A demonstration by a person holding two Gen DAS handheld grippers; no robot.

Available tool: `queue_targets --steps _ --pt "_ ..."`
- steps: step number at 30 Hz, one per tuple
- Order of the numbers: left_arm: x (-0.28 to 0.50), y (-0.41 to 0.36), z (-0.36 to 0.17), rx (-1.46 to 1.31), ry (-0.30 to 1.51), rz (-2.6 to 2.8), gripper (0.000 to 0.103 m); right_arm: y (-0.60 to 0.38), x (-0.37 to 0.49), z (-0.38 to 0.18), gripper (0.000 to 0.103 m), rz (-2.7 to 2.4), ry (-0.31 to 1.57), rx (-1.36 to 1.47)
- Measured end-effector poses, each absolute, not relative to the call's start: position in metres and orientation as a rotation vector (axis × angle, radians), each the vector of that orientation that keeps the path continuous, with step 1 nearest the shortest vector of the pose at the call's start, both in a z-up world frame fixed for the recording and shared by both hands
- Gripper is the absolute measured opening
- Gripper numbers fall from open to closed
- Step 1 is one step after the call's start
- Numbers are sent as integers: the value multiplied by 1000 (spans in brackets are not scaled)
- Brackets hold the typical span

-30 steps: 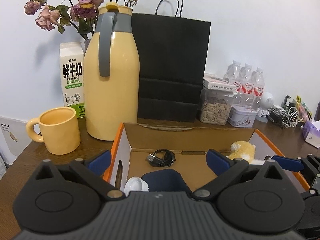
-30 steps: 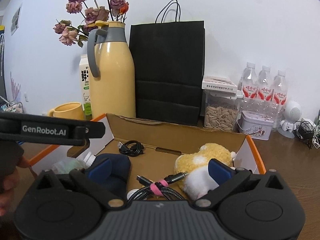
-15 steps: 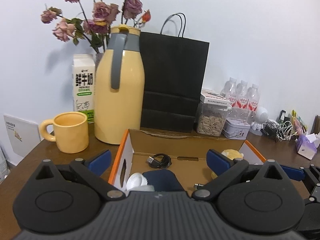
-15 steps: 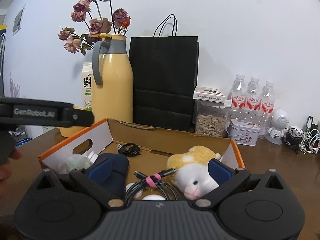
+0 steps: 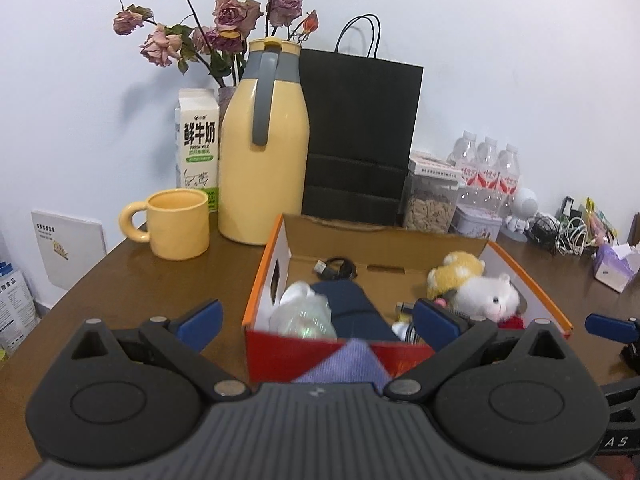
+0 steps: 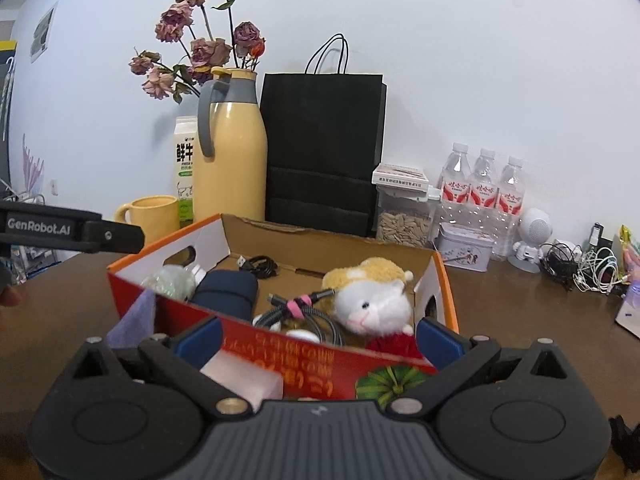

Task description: Organize objects

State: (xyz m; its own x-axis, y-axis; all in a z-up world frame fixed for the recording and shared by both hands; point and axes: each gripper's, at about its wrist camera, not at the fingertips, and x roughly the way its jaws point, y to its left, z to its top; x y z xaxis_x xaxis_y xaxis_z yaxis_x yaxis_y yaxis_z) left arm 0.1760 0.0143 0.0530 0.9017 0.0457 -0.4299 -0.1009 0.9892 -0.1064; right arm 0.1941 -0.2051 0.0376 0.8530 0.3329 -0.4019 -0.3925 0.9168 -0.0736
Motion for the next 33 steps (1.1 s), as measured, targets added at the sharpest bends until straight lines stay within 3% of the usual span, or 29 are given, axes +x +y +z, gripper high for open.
queue_targets --steps 33 --pt "96 47 9 -132 574 101 103 -230 124 -7 103 404 538 -140"
